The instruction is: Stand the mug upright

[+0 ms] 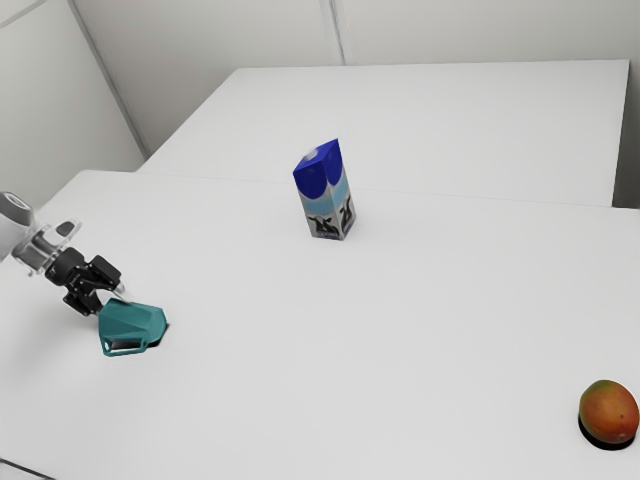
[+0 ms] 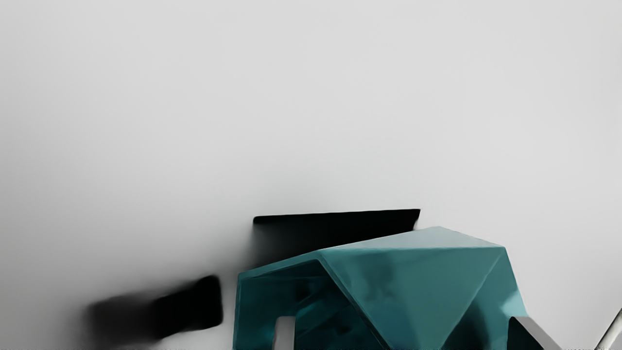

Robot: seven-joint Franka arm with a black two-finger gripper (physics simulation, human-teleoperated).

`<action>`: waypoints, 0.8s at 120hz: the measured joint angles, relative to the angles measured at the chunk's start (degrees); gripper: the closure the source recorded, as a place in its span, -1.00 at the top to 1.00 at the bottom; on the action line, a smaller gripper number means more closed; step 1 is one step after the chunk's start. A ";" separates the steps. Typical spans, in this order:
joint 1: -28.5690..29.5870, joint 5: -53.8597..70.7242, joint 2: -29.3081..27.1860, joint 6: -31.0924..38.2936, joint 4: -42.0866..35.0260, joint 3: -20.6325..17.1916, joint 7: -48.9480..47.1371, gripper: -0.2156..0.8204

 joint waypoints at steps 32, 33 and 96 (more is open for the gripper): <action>-0.53 -1.48 -1.00 -1.02 -1.21 -0.03 -0.30 0.09; -0.53 -1.53 -1.04 -1.06 -1.23 -0.03 -0.31 0.06; -2.39 -3.88 -5.03 -4.34 -1.82 0.04 -0.62 -0.87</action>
